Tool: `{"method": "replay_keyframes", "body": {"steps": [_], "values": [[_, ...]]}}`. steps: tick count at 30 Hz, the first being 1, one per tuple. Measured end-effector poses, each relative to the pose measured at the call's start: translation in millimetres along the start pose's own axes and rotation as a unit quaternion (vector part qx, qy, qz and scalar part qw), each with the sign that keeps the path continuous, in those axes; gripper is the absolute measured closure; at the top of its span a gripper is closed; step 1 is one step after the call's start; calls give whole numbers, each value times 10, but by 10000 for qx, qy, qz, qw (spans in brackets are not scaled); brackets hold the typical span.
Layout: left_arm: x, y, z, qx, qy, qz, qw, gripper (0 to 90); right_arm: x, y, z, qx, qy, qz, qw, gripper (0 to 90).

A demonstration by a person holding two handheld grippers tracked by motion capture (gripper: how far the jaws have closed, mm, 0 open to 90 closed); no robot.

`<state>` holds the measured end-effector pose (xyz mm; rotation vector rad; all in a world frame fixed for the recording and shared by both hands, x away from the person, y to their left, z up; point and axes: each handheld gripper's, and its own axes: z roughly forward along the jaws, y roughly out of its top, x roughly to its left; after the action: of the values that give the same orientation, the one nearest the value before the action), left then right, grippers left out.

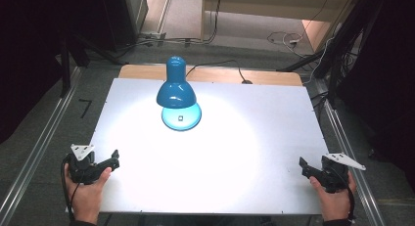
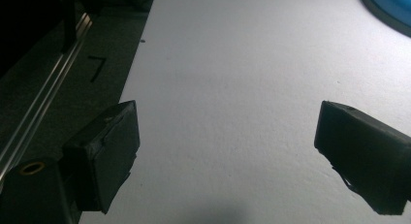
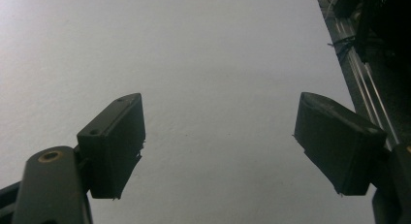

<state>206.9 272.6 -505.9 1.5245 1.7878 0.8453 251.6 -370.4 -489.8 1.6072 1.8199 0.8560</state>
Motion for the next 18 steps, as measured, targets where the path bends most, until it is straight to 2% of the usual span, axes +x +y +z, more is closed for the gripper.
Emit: {"method": "replay_keyframes", "body": {"steps": [8, 18], "values": [[-33, 18, -22, -61, -85, -49, 9999, 98, 27, 11, -29, -56, 31, -48, 10000, 174], [-63, 35, -36, -74, -169, -83, 9998, 98, 8, 12, -41, -61, 29, 29, 10000, 175]]}}
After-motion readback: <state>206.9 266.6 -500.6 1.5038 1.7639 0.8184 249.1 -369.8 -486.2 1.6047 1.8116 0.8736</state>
